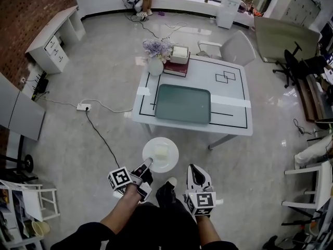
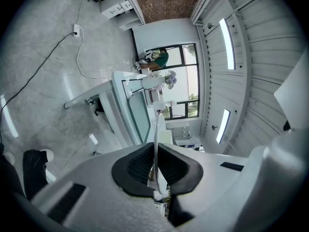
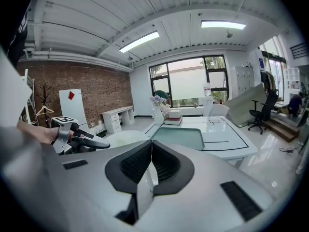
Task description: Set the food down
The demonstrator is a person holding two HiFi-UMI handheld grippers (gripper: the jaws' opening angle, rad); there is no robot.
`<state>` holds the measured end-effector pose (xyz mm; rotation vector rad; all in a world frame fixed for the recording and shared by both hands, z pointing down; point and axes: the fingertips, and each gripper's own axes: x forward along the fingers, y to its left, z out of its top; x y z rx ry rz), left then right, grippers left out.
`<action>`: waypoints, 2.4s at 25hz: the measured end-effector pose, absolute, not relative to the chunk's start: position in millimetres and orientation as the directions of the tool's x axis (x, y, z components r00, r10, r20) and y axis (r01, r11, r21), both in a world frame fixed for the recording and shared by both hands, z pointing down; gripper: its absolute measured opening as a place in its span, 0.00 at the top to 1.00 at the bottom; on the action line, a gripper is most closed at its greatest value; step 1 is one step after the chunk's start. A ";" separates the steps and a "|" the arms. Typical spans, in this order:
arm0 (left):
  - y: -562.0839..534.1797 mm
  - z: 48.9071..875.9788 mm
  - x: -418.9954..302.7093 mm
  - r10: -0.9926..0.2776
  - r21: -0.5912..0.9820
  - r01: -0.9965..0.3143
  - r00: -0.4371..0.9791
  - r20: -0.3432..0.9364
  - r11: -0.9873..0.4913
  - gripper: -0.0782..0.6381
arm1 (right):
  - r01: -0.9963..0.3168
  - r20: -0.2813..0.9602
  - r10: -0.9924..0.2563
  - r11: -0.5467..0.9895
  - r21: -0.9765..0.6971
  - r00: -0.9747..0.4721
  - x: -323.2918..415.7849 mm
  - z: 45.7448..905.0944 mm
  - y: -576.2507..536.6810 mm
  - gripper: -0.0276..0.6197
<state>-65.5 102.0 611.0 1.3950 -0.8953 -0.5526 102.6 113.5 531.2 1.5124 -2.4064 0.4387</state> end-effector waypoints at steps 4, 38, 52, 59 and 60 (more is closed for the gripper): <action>81.8 611.4 -57.8 -0.801 0.977 -0.164 0.561 0.208 0.139 0.86 | -0.900 0.372 -0.822 0.418 -0.121 -0.432 112.2 532.6 92.6 0.94; -93.5 625.2 -41.8 -0.789 0.971 -0.163 0.566 0.238 0.175 0.86 | -0.901 0.405 -0.808 0.417 -0.121 -0.428 127.3 540.8 -91.2 0.94; -197.2 645.7 -56.8 -0.755 0.966 -0.160 0.602 0.258 0.203 0.86 | -0.908 0.465 -0.790 0.408 -0.089 -0.401 103.5 548.8 -190.2 0.94; -221.3 657.1 -57.2 -0.735 0.967 -0.154 0.628 0.255 0.204 0.86 | -0.924 0.486 -0.797 0.379 -0.056 -0.357 104.1 549.7 -200.7 0.94; -224.4 657.9 -56.7 -0.732 0.967 -0.155 0.631 0.256 0.204 0.86 | -0.926 0.490 -0.798 0.375 -0.054 -0.352 105.2 550.2 -202.5 0.94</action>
